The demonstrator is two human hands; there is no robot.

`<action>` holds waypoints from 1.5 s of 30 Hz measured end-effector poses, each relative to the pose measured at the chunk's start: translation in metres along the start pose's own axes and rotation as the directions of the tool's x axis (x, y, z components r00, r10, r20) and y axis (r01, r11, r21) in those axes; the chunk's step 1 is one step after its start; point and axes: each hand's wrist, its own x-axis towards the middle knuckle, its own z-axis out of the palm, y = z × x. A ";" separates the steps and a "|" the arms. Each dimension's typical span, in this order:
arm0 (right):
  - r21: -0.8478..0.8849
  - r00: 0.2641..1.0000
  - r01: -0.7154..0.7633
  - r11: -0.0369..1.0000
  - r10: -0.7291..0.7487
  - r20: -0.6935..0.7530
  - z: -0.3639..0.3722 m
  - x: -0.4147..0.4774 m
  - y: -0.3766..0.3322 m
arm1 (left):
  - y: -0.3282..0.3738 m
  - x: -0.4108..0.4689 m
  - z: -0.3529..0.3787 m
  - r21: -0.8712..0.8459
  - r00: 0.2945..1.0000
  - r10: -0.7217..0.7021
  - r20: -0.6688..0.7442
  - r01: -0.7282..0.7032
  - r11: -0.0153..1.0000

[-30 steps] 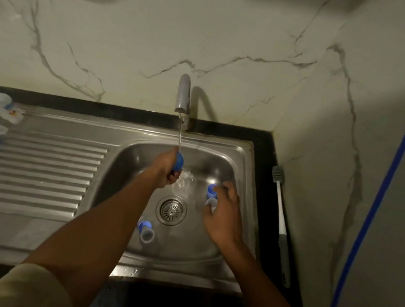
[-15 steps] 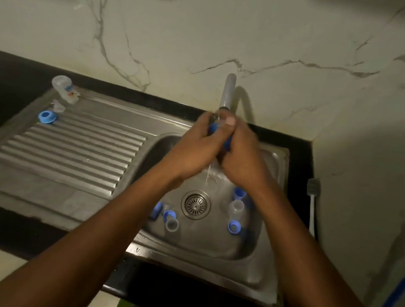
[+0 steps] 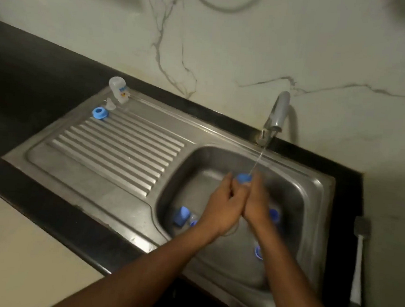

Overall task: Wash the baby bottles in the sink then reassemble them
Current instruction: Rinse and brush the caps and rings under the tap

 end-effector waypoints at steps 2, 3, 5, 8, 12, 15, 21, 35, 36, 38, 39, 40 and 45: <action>0.289 0.968 0.228 0.930 -0.183 -0.173 -0.040 -0.008 -0.048 | 0.026 -0.006 -0.009 -0.082 0.927 0.374 -0.024 -0.374 0.924; 0.322 0.927 0.334 0.886 -0.248 -0.280 -0.038 -0.008 -0.067 | 0.031 -0.002 -0.016 -0.102 0.862 0.507 -0.013 -0.505 0.857; 0.244 0.883 0.363 0.899 -0.248 -0.399 -0.022 -0.004 -0.062 | 0.021 0.013 -0.027 0.003 0.833 0.553 0.037 -0.553 0.833; -0.060 0.992 -0.043 0.997 0.050 0.113 0.037 0.006 -0.013 | -0.006 0.042 -0.052 0.233 0.980 -0.081 0.182 0.037 0.972; -0.174 0.984 -0.175 0.969 0.180 0.009 0.094 0.005 -0.008 | -0.051 0.066 -0.094 0.241 0.952 -0.212 0.223 0.157 0.958; -0.103 0.990 -0.123 0.987 0.115 -0.085 0.132 -0.001 -0.064 | -0.063 0.089 -0.146 0.153 0.980 -0.132 0.151 0.108 0.982; 0.043 0.960 0.277 0.960 -0.278 0.029 0.230 0.010 -0.175 | -0.062 0.132 -0.281 -0.345 0.978 -0.204 -0.031 0.181 0.921; 0.101 0.931 0.227 0.969 -0.247 0.269 0.436 0.054 -0.286 | -0.112 0.201 -0.483 0.248 0.901 0.168 -0.401 -0.070 0.966; 0.098 0.932 0.230 0.968 -0.248 0.266 0.440 0.055 -0.285 | -0.116 0.204 -0.486 0.249 0.909 0.166 -0.383 -0.071 0.966; 0.166 0.948 0.168 0.972 -0.206 0.243 0.447 0.055 -0.283 | -0.117 0.207 -0.489 0.228 0.918 0.156 -0.365 -0.075 0.971; 0.150 0.959 0.166 0.975 -0.195 0.206 0.447 0.052 -0.287 | -0.118 0.208 -0.491 0.220 0.921 0.153 -0.359 -0.075 0.973; 0.212 0.968 0.115 0.971 -0.158 0.197 0.449 0.050 -0.288 | -0.120 0.210 -0.492 0.228 0.923 0.157 -0.352 -0.079 0.970; 0.149 0.971 0.207 0.967 -0.221 0.086 0.450 0.048 -0.280 | -0.125 0.214 -0.491 0.273 0.921 0.167 -0.353 -0.069 0.959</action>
